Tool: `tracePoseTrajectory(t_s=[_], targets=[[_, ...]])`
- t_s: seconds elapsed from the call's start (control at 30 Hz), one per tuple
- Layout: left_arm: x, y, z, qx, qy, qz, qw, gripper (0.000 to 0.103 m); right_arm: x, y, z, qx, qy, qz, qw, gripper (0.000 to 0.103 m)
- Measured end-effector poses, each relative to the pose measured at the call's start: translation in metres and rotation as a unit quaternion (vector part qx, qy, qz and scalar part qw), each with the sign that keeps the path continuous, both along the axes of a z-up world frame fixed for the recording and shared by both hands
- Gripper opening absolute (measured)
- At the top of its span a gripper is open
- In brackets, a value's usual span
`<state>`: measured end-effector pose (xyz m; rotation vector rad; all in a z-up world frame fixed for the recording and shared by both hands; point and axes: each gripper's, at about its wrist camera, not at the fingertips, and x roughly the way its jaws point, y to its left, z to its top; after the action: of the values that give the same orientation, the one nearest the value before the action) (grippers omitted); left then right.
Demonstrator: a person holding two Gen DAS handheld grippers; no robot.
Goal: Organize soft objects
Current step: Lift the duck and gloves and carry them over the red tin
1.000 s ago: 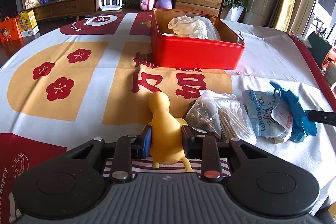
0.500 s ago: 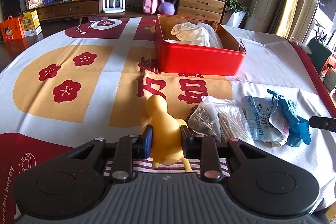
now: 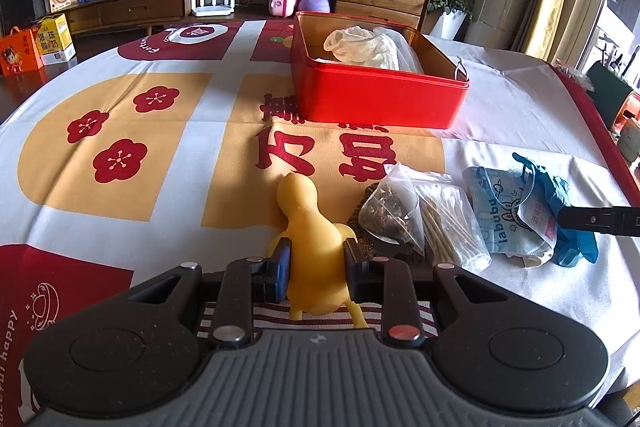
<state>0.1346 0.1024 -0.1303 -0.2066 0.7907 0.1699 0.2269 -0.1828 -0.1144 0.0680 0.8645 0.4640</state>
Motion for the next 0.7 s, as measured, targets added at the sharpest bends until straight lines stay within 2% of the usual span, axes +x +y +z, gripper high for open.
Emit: tracePoseTrajectory(t_s=[0.07, 0.1, 0.17, 0.23, 0.43, 0.7], targets=[[0.000, -0.001, 0.000, 0.003, 0.000, -0.002, 1.0000, 0.027, 0.000, 0.000, -0.003, -0.001, 0.003, 0.001, 1.000, 0.025], [0.000, -0.001, 0.000, 0.004, -0.001, -0.002, 1.0000, 0.027, 0.000, 0.000, -0.003, 0.000, 0.004, 0.001, 1.000, 0.022], [0.000, -0.002, 0.000, 0.006, -0.001, -0.003, 1.0000, 0.027, -0.001, -0.001, -0.003, 0.001, 0.003, -0.002, 1.000, 0.009], [0.000, -0.003, 0.000, 0.009, -0.003, -0.004, 0.9999, 0.027, -0.002, -0.002, -0.002, 0.002, -0.003, -0.003, 1.000, 0.003], [-0.001, -0.004, 0.003, 0.013, -0.006, -0.005, 0.9999, 0.026, -0.008, -0.008, 0.009, 0.010, -0.025, -0.009, 1.000, 0.000], [-0.005, -0.004, 0.018, 0.016, -0.024, -0.009, 0.9995, 0.025, -0.027, -0.015, 0.043, 0.023, -0.062, 0.003, 0.998, 0.000]])
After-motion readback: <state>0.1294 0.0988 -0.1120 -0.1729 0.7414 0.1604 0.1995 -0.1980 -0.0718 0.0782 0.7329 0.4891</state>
